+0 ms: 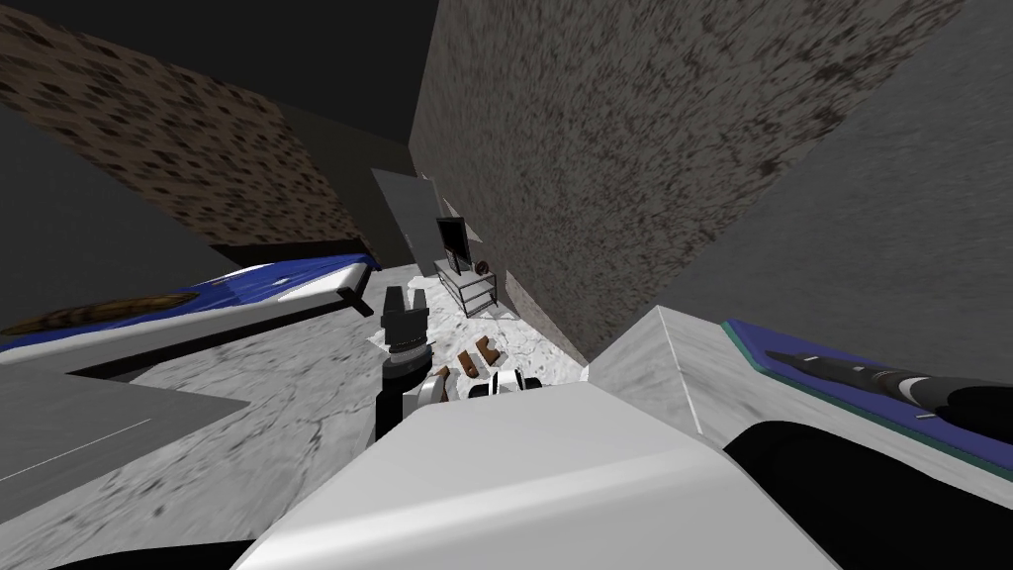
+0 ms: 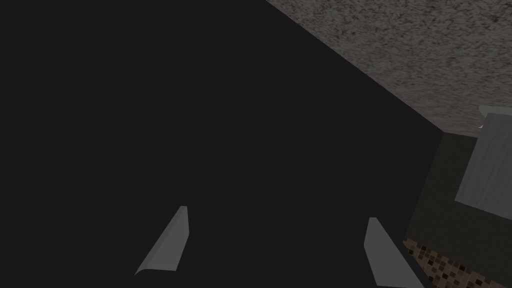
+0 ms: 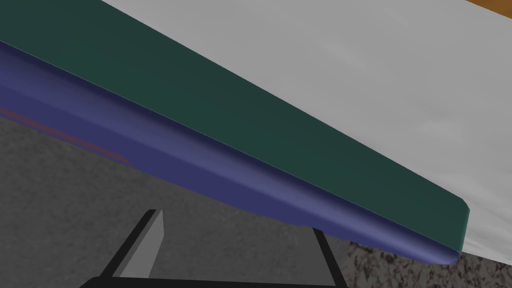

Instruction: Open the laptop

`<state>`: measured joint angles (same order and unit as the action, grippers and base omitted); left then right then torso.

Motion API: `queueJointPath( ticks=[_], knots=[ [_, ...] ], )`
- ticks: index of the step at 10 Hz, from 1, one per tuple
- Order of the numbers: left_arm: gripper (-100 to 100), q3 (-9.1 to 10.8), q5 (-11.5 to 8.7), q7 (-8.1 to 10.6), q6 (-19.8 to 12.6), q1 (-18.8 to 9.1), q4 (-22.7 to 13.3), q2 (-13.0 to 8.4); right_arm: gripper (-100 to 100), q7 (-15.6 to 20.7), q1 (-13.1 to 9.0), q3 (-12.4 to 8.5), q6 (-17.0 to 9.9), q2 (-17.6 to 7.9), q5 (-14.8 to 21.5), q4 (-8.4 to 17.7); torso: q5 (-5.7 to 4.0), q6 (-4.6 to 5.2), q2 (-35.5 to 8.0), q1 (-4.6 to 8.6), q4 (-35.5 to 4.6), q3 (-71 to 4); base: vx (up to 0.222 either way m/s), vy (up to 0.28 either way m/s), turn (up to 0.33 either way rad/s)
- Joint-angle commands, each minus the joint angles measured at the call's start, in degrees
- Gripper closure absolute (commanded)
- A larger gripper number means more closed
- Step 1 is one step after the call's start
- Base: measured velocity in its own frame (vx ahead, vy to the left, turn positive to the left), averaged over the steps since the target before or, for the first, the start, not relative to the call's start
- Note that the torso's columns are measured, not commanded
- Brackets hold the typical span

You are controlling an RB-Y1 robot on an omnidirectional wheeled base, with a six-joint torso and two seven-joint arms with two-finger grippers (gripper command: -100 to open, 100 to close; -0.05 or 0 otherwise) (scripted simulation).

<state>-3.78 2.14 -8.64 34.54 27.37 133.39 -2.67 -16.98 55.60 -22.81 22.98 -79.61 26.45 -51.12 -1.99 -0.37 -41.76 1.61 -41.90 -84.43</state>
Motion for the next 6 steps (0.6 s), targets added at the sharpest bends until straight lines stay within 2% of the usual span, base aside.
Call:
queueJointPath(
  ticks=[1, 2, 3, 4, 5, 6],
  knots=[
    [0, -0.01, 0.0, 0.00, 0.0, 0.0, 0.0, 0.0, -100, 0.6, -4.3, 4.0, 3.6, -1.3, -0.1, 4.7, 0.15, -0.25, -0.1, -0.08, -0.1, 0.0, -0.104, 0.044, 0.113],
    [0, 0.00, 0.0, 0.00, 0.0, 0.0, 0.0, 0.0, -100, 0.6, -5.9, 5.0, 4.4, -1.3, -0.1, 6.7, 0.24, -0.14, -0.1, -0.20, -0.1, 0.0, -0.046, 0.021, 0.057],
    [0, 0.00, 0.0, 0.00, 0.0, 0.0, 0.0, 0.0, -100, 0.6, -6.4, 5.4, 4.4, -1.3, -0.1, 7.5, 0.29, 0.06, 0.1, -0.30, 0.0, -0.1, -0.004, 0.011, -0.003],
    [0, 0.00, 0.0, 0.00, 0.0, 0.0, 0.0, 0.0, -100, 0.6, -7.9, 6.4, 4.4, -1.3, -0.1, 7.9, 0.31, 0.10, 0.1, -0.30, 0.0, -0.2, 0.009, 0.004, -0.032],
    [0, 0.00, 0.0, 0.00, 0.0, 0.0, 0.0, 0.0, -100, 0.6, -8.2, 8.0, 4.4, -1.3, -0.1, 7.9, 0.26, -0.01, 0.2, -0.24, 0.0, -0.2, 0.013, -0.016, 0.002],
    [0, 0.00, 0.0, 0.00, 0.0, 0.0, 0.0, 0.0, -100, 0.6, -8.2, 8.0, 4.4, -1.3, -0.1, 7.9, 0.09, 0.05, 0.1, -0.23, 0.0, -0.1, 0.009, -0.007, 0.004]
  ],
)
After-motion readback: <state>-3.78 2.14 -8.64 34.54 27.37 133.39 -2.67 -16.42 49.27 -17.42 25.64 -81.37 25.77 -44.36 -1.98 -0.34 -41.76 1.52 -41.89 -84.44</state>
